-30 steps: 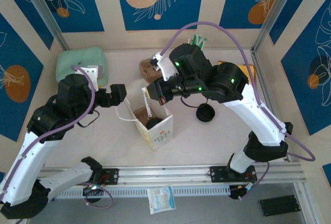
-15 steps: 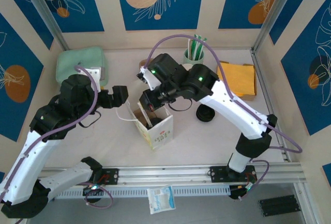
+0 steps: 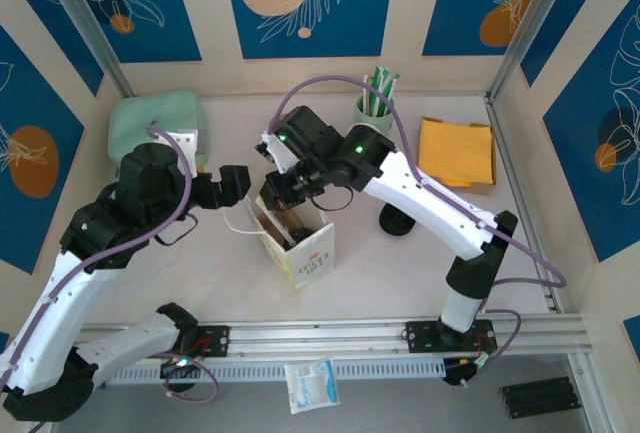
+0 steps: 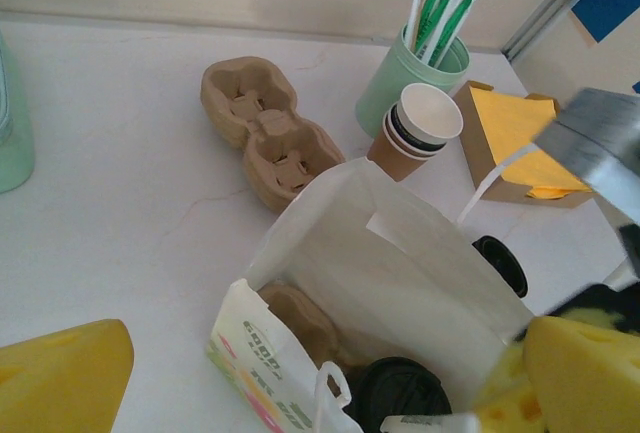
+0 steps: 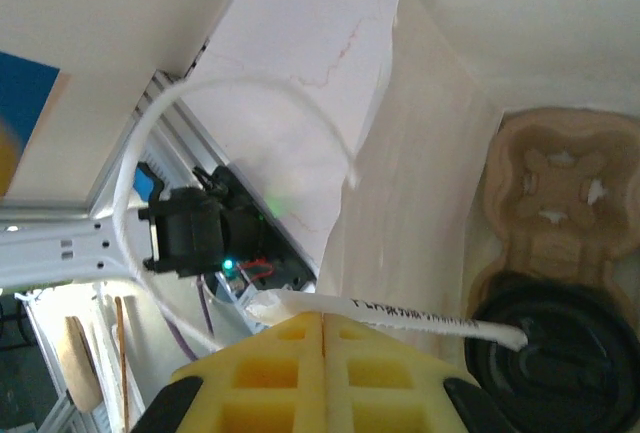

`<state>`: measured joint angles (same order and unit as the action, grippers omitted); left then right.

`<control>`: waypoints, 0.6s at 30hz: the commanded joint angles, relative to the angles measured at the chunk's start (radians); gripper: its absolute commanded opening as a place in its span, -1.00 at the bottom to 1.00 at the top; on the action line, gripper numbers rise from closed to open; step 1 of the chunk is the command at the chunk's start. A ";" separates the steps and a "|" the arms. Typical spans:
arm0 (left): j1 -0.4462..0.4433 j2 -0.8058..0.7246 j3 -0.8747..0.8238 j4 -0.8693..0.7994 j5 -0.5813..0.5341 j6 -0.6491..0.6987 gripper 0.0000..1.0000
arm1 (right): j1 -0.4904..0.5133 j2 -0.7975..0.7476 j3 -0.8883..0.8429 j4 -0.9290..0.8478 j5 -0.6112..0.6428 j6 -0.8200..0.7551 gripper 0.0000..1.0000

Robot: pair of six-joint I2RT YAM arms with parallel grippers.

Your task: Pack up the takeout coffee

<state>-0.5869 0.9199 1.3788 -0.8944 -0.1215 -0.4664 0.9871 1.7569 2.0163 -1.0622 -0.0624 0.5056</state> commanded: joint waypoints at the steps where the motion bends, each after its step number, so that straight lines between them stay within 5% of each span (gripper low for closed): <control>1: 0.011 0.002 0.006 0.031 0.017 -0.003 0.99 | -0.012 0.041 -0.016 -0.051 -0.012 -0.004 -1.00; 18: 0.010 0.028 0.012 0.045 0.032 -0.005 0.99 | -0.008 -0.097 0.150 -0.166 0.077 -0.009 -1.00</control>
<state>-0.5869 0.9466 1.3788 -0.8707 -0.1047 -0.4664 0.9741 1.7081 2.1204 -1.1721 -0.0189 0.5053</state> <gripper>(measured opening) 0.994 0.051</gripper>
